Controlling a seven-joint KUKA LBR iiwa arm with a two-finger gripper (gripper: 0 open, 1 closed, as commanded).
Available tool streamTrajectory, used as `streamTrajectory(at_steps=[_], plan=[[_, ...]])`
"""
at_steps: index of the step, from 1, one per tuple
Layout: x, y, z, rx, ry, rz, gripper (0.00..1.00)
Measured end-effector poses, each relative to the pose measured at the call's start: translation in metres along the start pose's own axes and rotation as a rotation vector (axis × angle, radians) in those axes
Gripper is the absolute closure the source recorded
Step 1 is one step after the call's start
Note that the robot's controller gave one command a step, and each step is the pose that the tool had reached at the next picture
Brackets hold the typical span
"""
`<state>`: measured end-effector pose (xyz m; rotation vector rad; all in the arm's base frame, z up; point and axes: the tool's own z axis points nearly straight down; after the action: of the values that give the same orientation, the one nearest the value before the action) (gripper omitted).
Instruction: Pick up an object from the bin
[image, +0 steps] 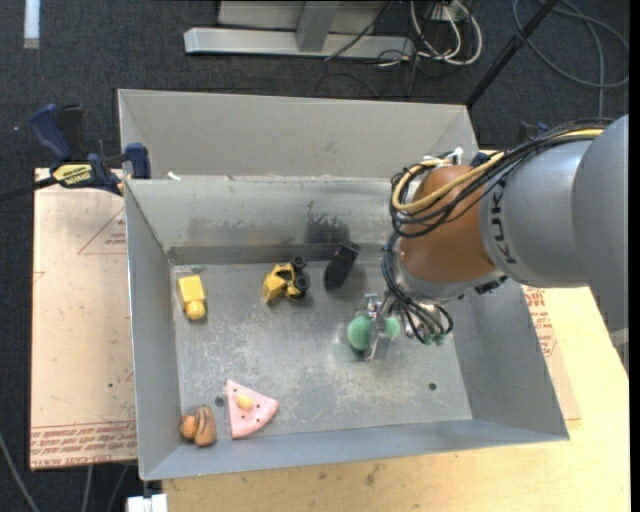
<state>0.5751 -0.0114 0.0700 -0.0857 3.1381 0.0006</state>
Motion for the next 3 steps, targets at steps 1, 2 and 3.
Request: streamTrajectory(at_steps=[1, 2, 3], plan=[[0.003, 0.002, 0.000, -0.001, 0.001, -0.002, 1.00], [0.012, 0.009, 0.000, 0.001, 0.000, 0.002, 1.00], [0.030, 0.036, 0.000, -0.001, 0.002, -0.036, 1.00]])
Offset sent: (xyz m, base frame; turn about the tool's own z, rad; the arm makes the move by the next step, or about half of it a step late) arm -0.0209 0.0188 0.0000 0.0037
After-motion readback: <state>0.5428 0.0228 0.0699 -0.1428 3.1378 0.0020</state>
